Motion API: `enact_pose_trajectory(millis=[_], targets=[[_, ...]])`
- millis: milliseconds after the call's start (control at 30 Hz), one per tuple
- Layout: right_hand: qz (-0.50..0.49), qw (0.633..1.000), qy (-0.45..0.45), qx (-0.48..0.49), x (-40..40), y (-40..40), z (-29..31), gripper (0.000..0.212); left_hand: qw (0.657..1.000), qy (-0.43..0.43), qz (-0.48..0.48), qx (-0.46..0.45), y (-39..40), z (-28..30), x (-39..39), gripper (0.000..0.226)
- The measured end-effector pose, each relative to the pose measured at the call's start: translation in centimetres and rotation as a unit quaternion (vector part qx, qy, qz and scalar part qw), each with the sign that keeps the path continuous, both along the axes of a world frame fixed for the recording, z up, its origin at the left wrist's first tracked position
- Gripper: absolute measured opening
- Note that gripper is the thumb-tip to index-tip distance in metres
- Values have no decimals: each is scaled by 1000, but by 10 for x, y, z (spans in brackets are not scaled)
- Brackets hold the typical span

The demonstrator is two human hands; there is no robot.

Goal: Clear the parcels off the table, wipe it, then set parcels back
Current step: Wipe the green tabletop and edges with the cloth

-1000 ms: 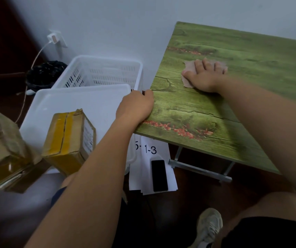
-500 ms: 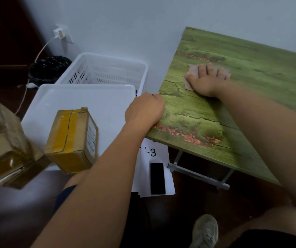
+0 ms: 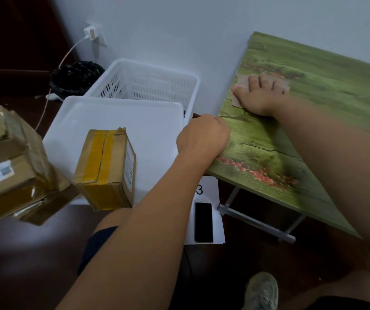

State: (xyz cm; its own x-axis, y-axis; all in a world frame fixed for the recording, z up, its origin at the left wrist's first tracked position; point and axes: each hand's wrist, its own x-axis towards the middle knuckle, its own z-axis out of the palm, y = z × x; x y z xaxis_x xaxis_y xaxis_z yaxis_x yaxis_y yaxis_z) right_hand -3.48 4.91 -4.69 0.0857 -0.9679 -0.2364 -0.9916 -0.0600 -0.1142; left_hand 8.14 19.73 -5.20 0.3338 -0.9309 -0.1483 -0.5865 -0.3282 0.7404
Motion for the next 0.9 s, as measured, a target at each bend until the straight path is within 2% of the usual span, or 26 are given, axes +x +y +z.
enact_pose_trajectory(millis=[300, 467, 667, 800, 900], targets=[[8, 1000, 6, 1, 14, -3, 0, 81, 1000, 15, 5, -2, 0, -4, 2, 26], [7, 1000, 11, 7, 16, 0, 1, 82, 998, 63, 13, 4, -4, -7, 4, 21], [13, 1000, 9, 11, 19, 16, 3, 82, 997, 81, -2, 15, -5, -5, 7, 22], [17, 1000, 9, 12, 22, 32, 3, 81, 993, 118, 15, 17, -9, -8, 7, 30], [24, 1000, 7, 16, 24, 47, 4, 80, 976, 208, 66, 16, -7, -5, 8, 37]])
